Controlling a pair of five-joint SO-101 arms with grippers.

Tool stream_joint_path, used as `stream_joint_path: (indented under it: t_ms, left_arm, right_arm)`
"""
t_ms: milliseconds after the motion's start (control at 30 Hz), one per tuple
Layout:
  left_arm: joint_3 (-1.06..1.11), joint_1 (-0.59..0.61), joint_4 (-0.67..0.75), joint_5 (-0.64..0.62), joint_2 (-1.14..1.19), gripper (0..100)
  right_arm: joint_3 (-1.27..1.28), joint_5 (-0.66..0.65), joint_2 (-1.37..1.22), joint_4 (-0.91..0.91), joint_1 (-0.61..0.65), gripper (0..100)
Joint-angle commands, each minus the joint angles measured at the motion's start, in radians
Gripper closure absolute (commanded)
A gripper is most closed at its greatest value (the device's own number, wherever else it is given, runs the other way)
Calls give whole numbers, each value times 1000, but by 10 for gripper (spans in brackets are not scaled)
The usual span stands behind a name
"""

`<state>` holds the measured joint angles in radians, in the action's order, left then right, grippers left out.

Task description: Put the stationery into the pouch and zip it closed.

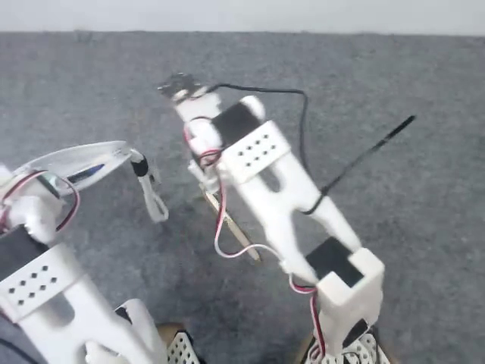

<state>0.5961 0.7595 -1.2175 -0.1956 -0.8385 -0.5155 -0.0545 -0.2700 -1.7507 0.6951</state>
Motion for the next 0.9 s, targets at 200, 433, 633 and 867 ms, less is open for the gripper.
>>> stream_joint_path:
  t_ms: [200,433,633,867]
  left_arm:
    - [-21,-5,-2,-14,-54,989]
    - [-21,-5,0,-14,-54,989]
    - [-21,-5,2,-14,-54,989]
    - [-19,-5,0,-14,-54,989]
  right_arm:
    - [186,9,134,73,-157,992]
    - [308,-81,134,162,-174,915]
    - [328,-81,116,194,-170,864]
    - [328,-80,38,274,-166,864]
